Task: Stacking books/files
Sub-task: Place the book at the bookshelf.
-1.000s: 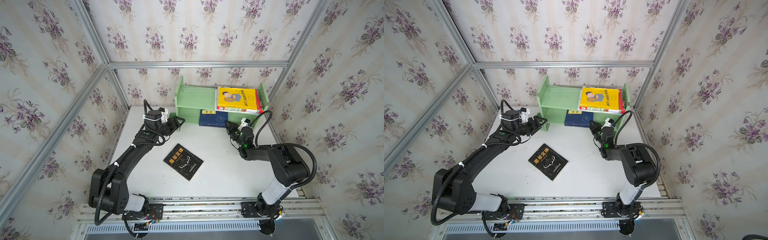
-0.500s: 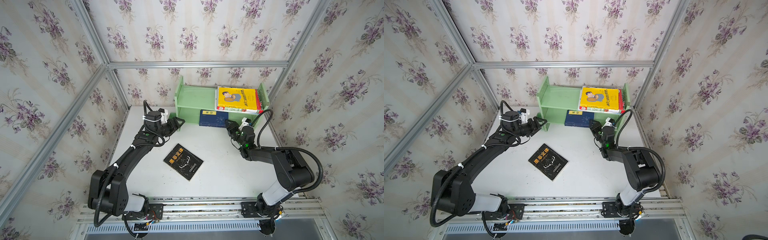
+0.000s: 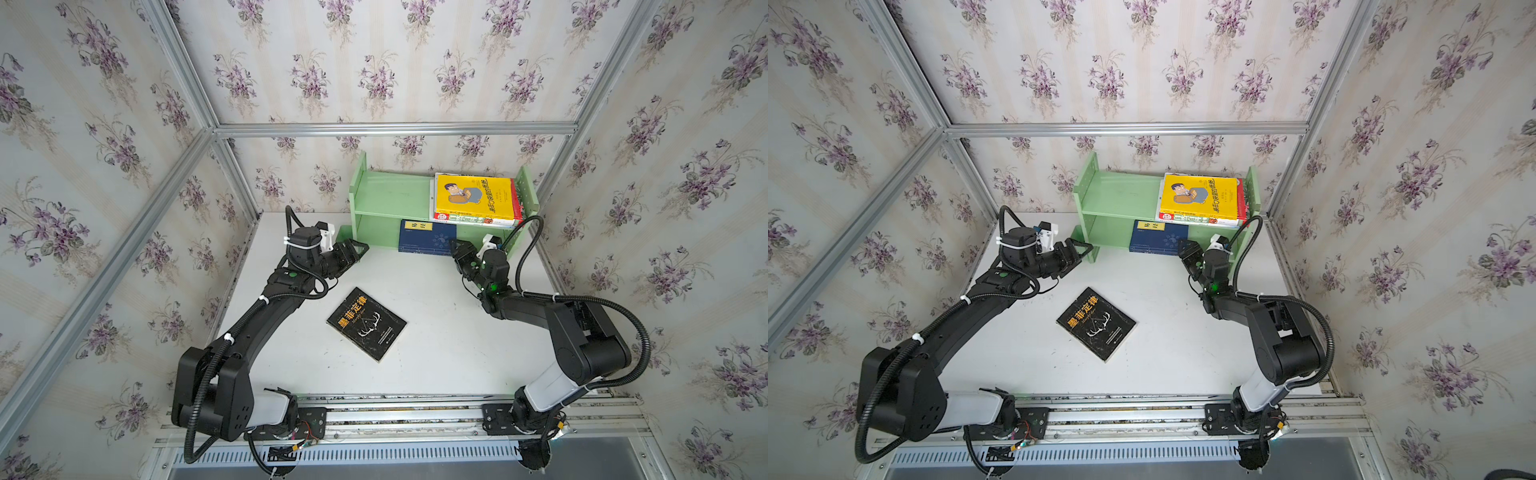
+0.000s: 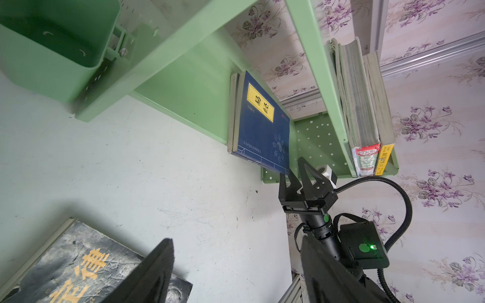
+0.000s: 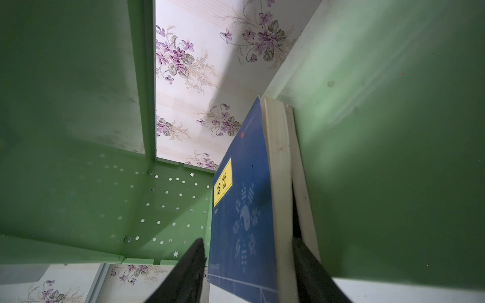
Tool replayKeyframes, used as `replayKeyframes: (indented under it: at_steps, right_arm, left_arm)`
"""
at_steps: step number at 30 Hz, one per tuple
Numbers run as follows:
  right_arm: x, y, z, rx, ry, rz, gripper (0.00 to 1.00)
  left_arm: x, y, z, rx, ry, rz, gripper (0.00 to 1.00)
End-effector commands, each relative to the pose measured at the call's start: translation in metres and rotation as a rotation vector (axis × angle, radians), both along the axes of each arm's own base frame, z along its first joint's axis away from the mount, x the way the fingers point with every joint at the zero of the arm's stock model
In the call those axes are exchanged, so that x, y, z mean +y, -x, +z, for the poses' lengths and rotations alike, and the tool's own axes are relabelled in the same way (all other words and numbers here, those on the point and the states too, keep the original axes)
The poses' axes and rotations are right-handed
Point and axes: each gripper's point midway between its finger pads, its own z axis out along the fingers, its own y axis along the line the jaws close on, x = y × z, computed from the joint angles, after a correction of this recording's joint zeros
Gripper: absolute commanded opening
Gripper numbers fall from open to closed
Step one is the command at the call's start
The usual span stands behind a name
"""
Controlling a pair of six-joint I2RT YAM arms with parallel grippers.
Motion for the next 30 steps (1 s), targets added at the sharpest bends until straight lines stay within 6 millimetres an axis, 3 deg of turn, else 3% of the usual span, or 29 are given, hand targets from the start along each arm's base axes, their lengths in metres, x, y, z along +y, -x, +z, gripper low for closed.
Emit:
replayKeyframes:
  at_steps: [1,7,18,30]
  right_arm:
    - [-0.003,-0.002,0.004,-0.002,0.054,-0.013,0.56]
    - [0.003,-0.004,0.008,0.014,0.135,0.014,0.6]
    - [-0.005,-0.001,0.0,0.04,0.238,-0.005,0.69]
    - [-0.011,0.004,0.009,0.019,0.293,-0.022,0.7]
  left_arm:
    - [0.0,0.001,0.003,-0.016,-0.001,-0.001,0.78]
    - [-0.001,-0.001,0.004,-0.018,0.0,-0.006,0.78]
    - [-0.001,-0.003,0.004,-0.019,-0.003,-0.008,0.78]
    - [-0.001,-0.002,0.001,-0.012,-0.004,-0.009,0.78]
